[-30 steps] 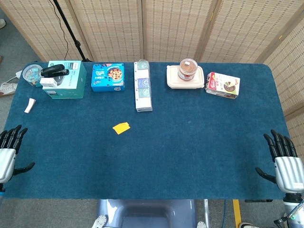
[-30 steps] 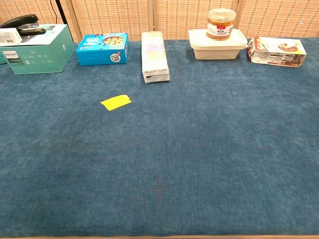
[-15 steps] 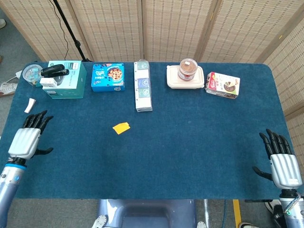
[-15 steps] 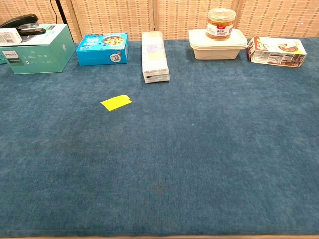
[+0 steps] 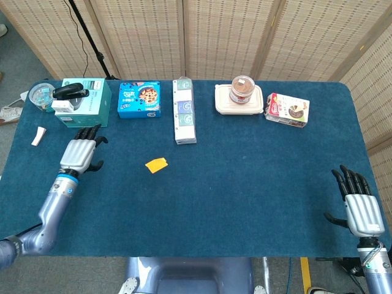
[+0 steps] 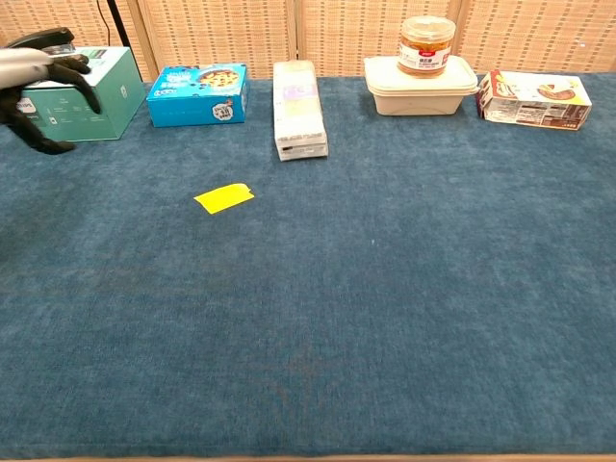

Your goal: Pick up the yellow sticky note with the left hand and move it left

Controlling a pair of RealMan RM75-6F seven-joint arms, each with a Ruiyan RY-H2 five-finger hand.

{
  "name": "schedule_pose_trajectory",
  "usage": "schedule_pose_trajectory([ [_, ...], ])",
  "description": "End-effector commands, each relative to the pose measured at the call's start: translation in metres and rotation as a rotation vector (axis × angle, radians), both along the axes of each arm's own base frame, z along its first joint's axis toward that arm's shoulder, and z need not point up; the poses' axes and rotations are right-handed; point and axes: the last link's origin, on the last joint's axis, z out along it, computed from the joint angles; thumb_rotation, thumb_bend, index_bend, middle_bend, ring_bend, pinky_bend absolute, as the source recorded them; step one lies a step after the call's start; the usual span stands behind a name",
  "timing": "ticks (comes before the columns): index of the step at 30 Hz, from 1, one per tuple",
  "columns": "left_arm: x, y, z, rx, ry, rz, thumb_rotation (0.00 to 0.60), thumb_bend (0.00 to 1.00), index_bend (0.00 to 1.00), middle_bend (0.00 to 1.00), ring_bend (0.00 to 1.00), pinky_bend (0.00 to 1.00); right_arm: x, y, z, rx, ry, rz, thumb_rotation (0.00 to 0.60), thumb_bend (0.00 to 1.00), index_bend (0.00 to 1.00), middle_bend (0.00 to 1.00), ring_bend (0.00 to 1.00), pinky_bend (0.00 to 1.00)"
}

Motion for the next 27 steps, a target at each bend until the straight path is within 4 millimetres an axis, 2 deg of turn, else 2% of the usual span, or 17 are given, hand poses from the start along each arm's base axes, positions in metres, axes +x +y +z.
schedule_pose_trajectory([
  [1, 0.015, 0.014, -0.025, -0.039, -0.031, 0.004, 0.6, 0.33, 0.33, 0.0, 0.0, 0.0, -0.003, -0.001, -0.001, 0.006, -0.002, -0.013, 0.6, 0.0, 0.0, 0.0, 0.0, 0.05],
  [7, 0.031, 0.024, -0.055, -0.08, -0.071, 0.016, 0.6, 0.33, 0.34, 0.0, 0.0, 0.0, -0.007, -0.003, -0.001, 0.01, -0.007, -0.028, 0.6, 0.0, 0.0, 0.0, 0.0, 0.05],
  [17, 0.058, 0.036, -0.094, -0.13, -0.125, 0.011, 0.6, 0.33, 0.36, 0.0, 0.0, 0.0, -0.01, -0.003, -0.002, 0.022, -0.013, -0.038, 0.6, 0.0, 0.0, 0.0, 0.0, 0.05],
  [27, 0.077, 0.043, -0.119, -0.164, -0.119, 0.016, 0.6, 0.33, 0.37, 0.0, 0.0, 0.0, -0.014, -0.004, -0.002, 0.025, -0.024, -0.048, 0.6, 0.0, 0.0, 0.0, 0.0, 0.05],
])
